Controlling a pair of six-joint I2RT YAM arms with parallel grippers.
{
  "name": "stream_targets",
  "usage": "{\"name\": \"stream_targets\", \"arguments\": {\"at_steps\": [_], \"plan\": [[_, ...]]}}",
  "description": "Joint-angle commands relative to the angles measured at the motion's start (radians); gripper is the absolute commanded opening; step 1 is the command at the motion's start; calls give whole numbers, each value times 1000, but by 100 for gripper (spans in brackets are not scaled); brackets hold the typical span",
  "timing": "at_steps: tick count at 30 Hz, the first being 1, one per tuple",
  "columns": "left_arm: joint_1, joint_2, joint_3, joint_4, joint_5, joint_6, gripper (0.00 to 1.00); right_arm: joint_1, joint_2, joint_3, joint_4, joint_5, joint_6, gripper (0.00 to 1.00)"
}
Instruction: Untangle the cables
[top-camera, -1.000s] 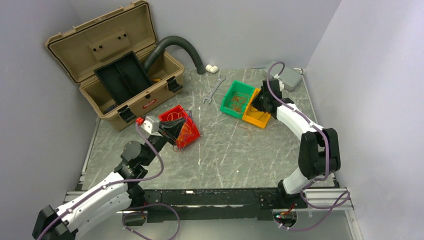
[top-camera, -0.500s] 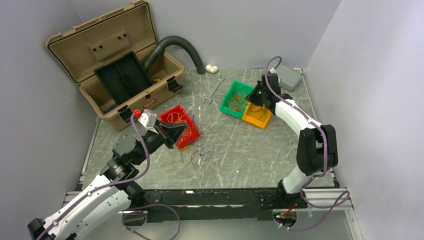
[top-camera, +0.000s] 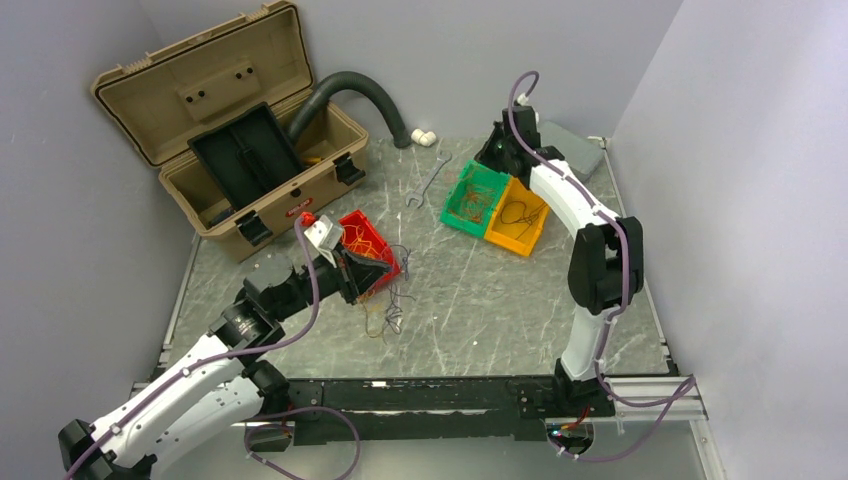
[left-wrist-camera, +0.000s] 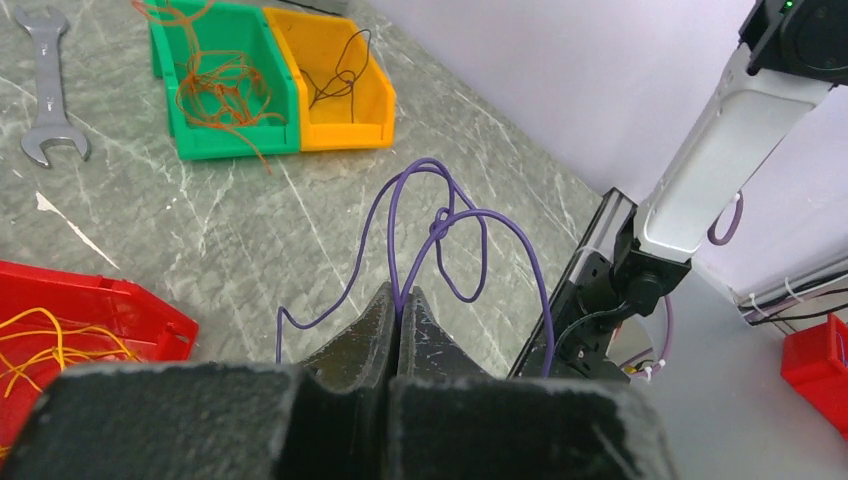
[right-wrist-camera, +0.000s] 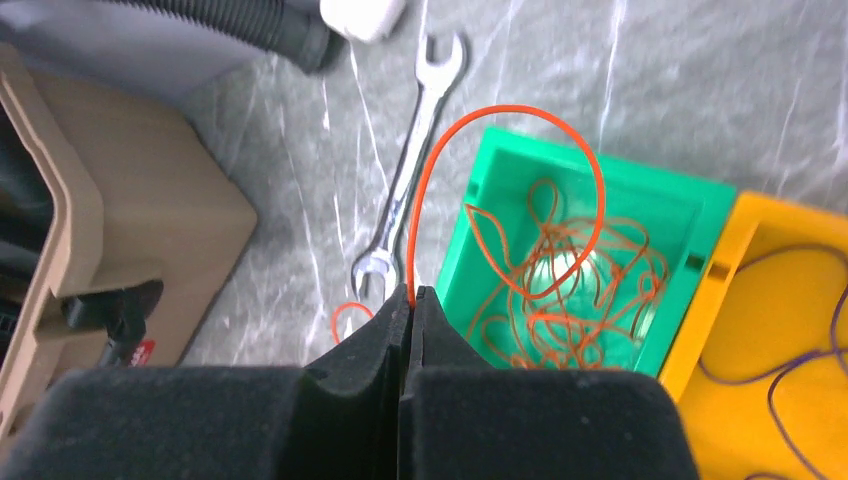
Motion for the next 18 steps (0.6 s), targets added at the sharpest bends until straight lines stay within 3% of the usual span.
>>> {"name": "stream_targets", "arguments": {"at_steps": [1, 12, 16, 18], "plan": [[-5, -7, 57, -6, 35, 17, 0, -9, 27, 153, -67, 93, -70, 0], [-5, -1, 27, 22, 43, -12, 0, -62, 20, 189, -58, 51, -94, 0], [-5, 22, 31, 26, 47, -12, 0, -62, 11, 93, 10, 9, -110, 0], [-4, 32, 28, 36, 50, -12, 0, -48, -5, -12, 125, 25, -150, 0]]}}
